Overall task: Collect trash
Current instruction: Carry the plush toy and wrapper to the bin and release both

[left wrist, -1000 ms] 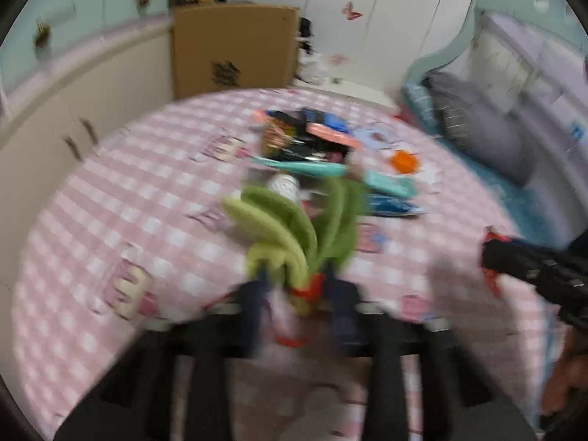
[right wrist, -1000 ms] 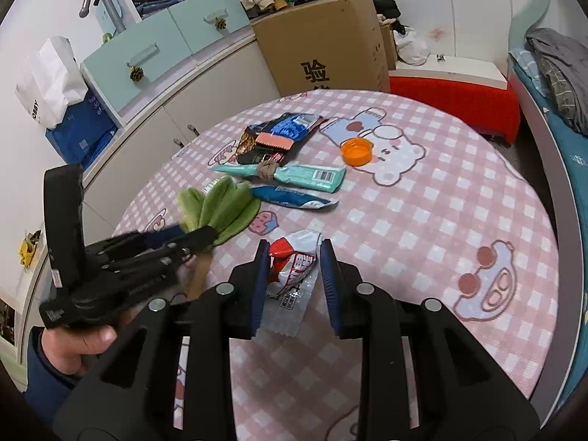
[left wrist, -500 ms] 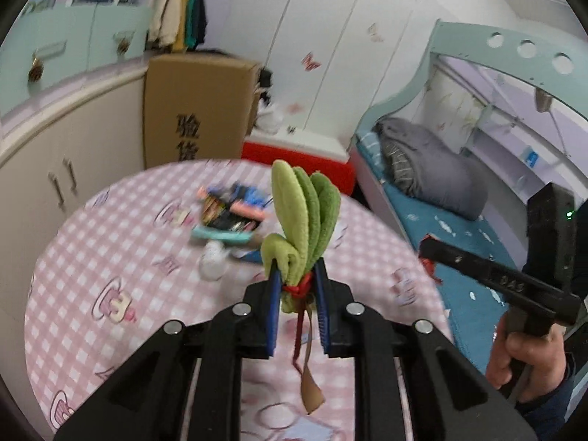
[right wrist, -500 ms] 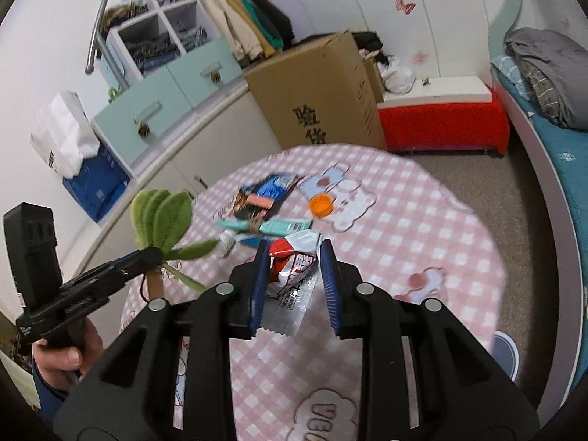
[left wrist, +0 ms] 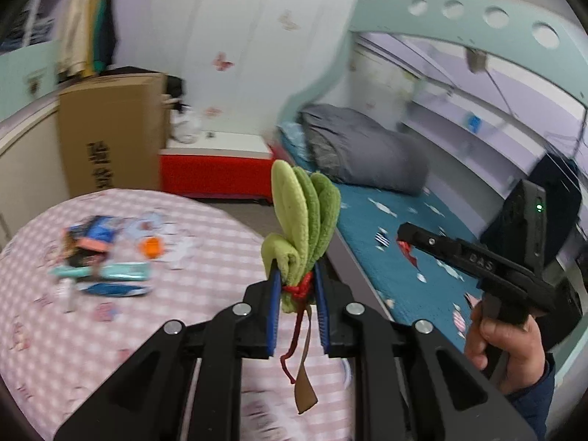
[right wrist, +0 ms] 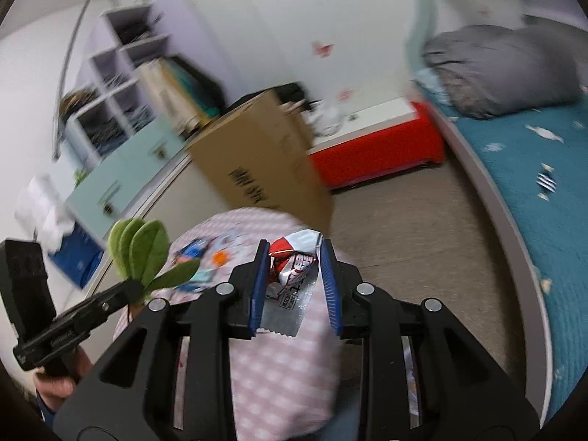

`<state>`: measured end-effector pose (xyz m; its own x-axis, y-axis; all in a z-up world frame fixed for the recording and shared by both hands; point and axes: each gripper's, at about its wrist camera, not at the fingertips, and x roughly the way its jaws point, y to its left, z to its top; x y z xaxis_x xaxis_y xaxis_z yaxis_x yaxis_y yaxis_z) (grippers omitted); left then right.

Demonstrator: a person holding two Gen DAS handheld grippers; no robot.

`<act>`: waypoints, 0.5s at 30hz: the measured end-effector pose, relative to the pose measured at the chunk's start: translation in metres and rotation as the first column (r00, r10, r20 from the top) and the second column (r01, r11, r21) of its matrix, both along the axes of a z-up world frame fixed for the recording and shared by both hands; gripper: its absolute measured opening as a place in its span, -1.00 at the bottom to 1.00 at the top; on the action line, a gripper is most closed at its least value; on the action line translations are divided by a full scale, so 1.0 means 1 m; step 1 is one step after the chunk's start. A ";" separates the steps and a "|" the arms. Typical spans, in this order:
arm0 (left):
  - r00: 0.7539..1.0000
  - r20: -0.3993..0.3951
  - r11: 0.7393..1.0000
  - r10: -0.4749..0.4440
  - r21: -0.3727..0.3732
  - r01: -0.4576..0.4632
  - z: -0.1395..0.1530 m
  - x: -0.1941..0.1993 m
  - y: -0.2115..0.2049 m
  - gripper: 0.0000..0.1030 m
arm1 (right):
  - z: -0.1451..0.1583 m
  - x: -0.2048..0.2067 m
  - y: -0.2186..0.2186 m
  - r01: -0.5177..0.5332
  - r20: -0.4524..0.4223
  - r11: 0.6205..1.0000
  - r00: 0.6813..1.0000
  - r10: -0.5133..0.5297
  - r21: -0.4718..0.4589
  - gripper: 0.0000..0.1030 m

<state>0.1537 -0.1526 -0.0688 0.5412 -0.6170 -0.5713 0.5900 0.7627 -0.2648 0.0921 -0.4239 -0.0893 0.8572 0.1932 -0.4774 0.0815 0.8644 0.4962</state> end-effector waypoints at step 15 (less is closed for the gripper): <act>0.958 -0.203 0.956 -0.202 0.171 0.238 -0.113 -0.027 -0.177 -0.68 | -0.146 -0.047 -0.119 0.215 -0.320 0.970 0.932 -0.169 0.115 -0.47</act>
